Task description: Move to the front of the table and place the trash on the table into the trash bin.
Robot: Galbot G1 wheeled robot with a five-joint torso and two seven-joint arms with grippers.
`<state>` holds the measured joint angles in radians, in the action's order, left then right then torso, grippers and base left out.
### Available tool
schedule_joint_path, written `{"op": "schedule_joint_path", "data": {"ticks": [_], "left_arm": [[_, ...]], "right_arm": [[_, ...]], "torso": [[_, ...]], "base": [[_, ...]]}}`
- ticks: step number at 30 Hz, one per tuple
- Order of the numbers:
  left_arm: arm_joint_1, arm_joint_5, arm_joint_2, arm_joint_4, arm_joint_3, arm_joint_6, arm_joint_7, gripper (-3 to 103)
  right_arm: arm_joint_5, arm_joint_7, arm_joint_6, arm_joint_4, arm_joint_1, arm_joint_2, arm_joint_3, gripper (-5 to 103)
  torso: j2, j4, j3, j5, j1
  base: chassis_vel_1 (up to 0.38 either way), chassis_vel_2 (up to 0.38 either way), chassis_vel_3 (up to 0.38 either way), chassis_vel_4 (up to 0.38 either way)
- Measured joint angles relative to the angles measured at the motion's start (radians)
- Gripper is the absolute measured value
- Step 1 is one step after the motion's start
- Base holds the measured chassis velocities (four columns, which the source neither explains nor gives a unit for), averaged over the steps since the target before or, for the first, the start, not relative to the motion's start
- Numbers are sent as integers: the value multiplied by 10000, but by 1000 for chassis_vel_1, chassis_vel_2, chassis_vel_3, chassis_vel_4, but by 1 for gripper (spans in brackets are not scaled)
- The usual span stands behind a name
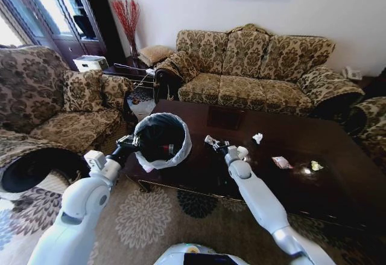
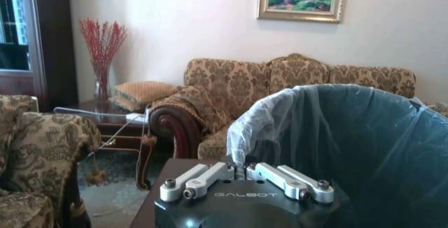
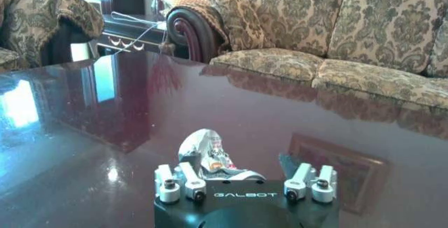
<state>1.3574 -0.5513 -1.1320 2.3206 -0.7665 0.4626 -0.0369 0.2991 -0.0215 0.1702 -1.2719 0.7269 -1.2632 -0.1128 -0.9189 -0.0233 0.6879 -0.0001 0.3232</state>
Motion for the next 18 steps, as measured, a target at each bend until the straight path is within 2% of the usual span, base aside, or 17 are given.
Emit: {"op": "schedule_joint_path", "data": {"ticks": [1,3,4,5,10,18], "left_arm": [[7,1,-2,5,0,-6,-2,3],[20,2,-3,6,-6,-11,-7,3],[42,3,5,6,-25,-20,-14,3],[51,4,12,6,-35,-25,-14,3],[64,4,35,7,-50,-35,-16,3],[66,20,-2,-4,22,-34,-16,3]], "right_arm": [[38,19,-2,59,-21,-22,18,80],[71,28,0,125,-38,-41,43,80],[99,38,-2,260,-71,-73,73,90],[101,58,-9,369,-95,-91,83,95],[97,143,-57,687,-168,-117,105,100],[81,260,-233,1067,-343,-163,224,100]], "torso": [[0,0,0,0,0],[0,0,0,0,0],[0,0,0,0,0],[0,0,0,1,0],[-2,0,0,0,0],[-2,0,0,0,-1]], "base": [[0,0,0,0],[0,0,0,0],[0,0,0,0],[0,0,0,0],[0,0,0,0],[0,0,0,0]]}}
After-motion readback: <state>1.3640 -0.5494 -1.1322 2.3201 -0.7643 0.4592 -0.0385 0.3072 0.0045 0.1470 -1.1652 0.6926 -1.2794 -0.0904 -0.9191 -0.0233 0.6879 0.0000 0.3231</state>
